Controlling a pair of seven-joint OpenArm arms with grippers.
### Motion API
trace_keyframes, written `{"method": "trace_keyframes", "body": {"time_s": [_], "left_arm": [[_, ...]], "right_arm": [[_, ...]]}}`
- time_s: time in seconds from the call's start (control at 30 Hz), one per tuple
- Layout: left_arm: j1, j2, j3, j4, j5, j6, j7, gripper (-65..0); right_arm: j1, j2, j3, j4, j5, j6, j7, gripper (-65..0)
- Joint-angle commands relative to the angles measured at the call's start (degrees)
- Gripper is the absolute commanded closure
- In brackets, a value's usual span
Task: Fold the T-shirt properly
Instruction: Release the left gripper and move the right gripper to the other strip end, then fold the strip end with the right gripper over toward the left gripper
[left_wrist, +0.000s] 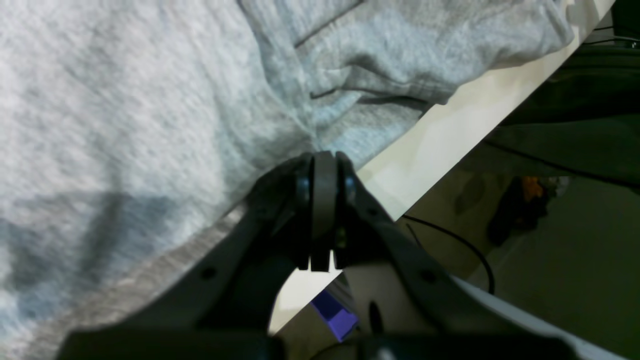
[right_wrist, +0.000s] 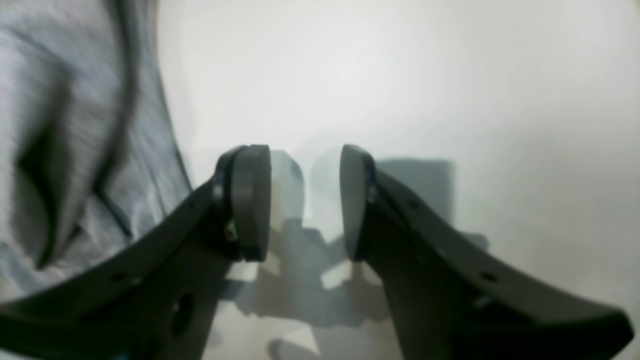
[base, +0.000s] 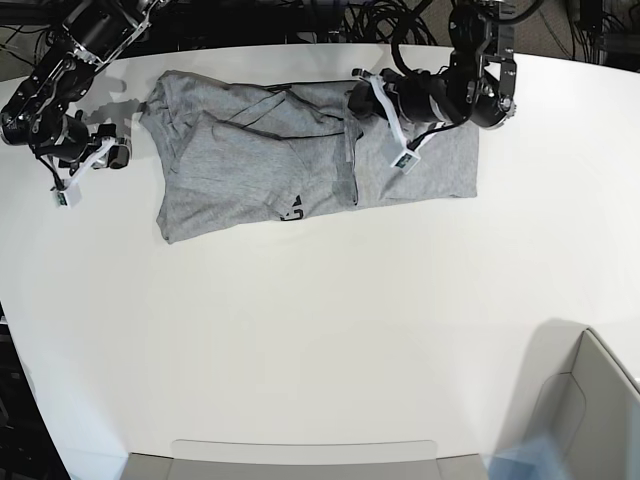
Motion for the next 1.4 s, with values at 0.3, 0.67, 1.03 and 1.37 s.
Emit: {"method": "trace_keyframes", "body": {"time_s": [0.3, 0.67, 1.03, 1.37], "left_arm": [[-0.3, -0.2, -0.1, 0.8, -0.8, 0.2, -0.5, 0.0], [-0.3, -0.2, 0.0, 0.8, -0.8, 0.2, -0.5, 0.0], [-0.5, -0.2, 0.0, 0.8, -0.8, 0.2, -0.5, 0.0], [-0.4, -0.2, -0.1, 1.0, -0.8, 0.3, -0.5, 0.0]], "right_arm": [[0.3, -0.8, -11.0, -0.9, 5.8, 0.9, -1.1, -23.4], [-0.5, -4.0, -15.4, -5.4, 13.5, 0.9, -1.1, -23.4], [-3.4, -4.9, -25.1, -11.1, 12.9, 0.9, -1.0, -10.6], [-2.5, -4.5, -23.1, -10.6, 11.6, 0.9, -0.8, 0.0]]}}
